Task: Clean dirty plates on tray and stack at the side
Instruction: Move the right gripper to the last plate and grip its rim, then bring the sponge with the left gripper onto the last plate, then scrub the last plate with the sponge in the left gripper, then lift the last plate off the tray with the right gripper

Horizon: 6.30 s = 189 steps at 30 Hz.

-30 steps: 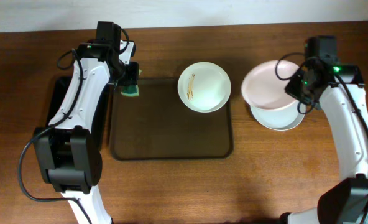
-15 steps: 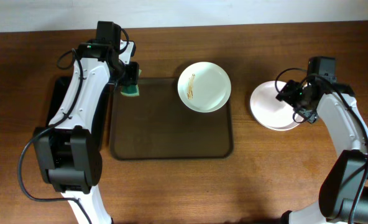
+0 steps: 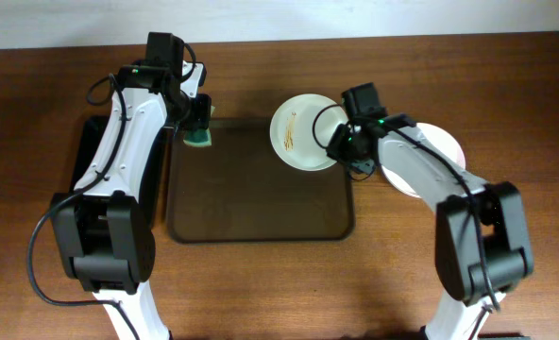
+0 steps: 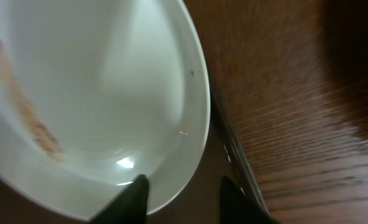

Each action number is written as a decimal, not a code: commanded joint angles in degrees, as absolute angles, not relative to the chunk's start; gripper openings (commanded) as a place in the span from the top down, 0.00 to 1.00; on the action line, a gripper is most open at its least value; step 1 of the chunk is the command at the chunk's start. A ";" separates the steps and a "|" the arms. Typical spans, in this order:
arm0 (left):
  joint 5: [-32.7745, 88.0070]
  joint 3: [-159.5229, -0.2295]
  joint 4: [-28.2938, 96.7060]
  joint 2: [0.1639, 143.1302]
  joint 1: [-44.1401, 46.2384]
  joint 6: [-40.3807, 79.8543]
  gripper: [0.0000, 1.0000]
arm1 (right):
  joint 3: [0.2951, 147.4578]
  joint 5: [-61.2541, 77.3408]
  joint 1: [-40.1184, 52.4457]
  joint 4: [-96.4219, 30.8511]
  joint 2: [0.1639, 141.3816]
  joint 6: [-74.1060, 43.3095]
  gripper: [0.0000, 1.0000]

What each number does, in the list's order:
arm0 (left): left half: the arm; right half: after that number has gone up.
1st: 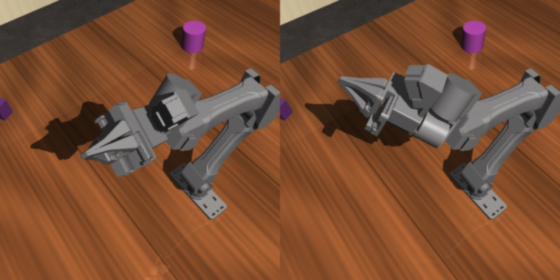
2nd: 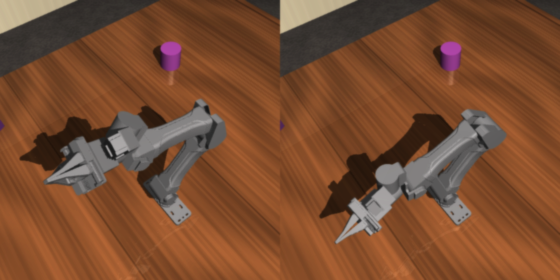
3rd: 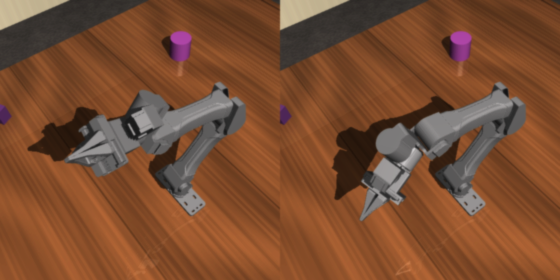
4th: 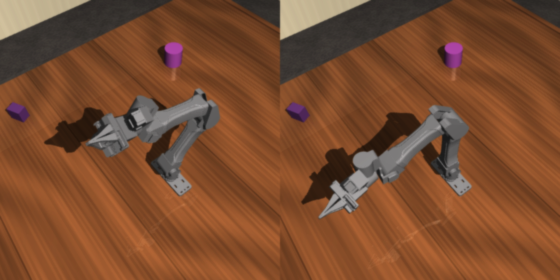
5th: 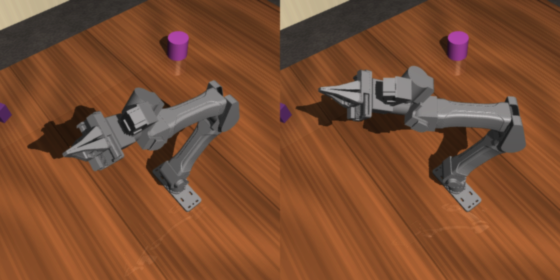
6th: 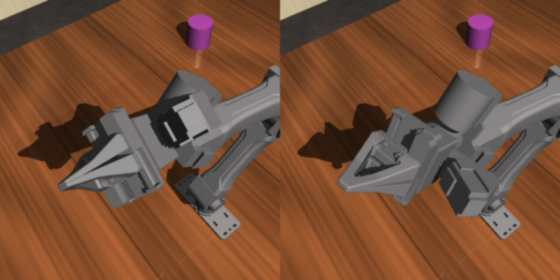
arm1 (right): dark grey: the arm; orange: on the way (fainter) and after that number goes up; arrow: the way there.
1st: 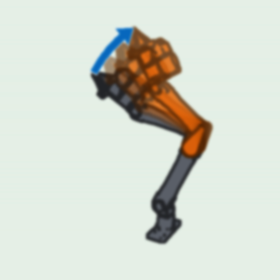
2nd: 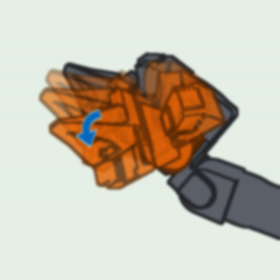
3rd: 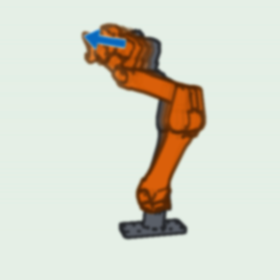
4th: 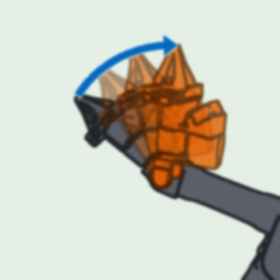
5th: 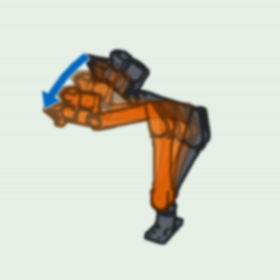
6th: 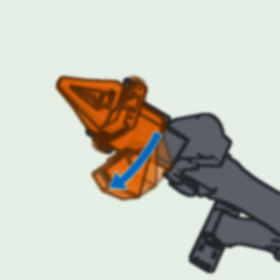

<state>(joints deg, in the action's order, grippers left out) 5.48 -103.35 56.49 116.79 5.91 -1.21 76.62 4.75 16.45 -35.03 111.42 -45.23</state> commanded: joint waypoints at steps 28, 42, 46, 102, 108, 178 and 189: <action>5.15 -103.09 56.69 117.10 5.85 -0.62 0.99 | 96.71 14.28 23.94 -47.07 122.85 -2.11 0.49; 5.15 -103.09 56.66 117.10 5.85 -0.62 0.99 | 96.66 17.34 25.39 -52.49 127.85 -18.50 0.87; 5.17 -103.09 56.66 117.10 5.85 -0.62 0.99 | 96.60 17.12 26.48 -52.56 129.10 -25.36 0.82; 16.34 -96.79 39.59 122.85 14.02 -13.15 0.99 | 96.53 11.38 26.35 -50.33 130.67 -37.74 0.96; 11.14 -96.73 45.98 129.86 14.09 -12.93 0.99 | 96.55 11.35 26.35 -50.33 130.67 -37.74 0.96; 22.65 -124.92 71.29 130.30 1.32 -9.74 0.99 | 101.16 -53.06 50.98 -73.97 114.89 -36.71 0.96; 22.70 -124.92 66.83 130.30 1.39 -7.14 0.99 | 101.23 -60.10 50.87 -84.29 114.83 -53.32 0.96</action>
<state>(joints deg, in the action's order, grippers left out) 22.48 -124.25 66.65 130.63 1.17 -8.10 99.98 -54.81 51.05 -81.58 115.77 -46.54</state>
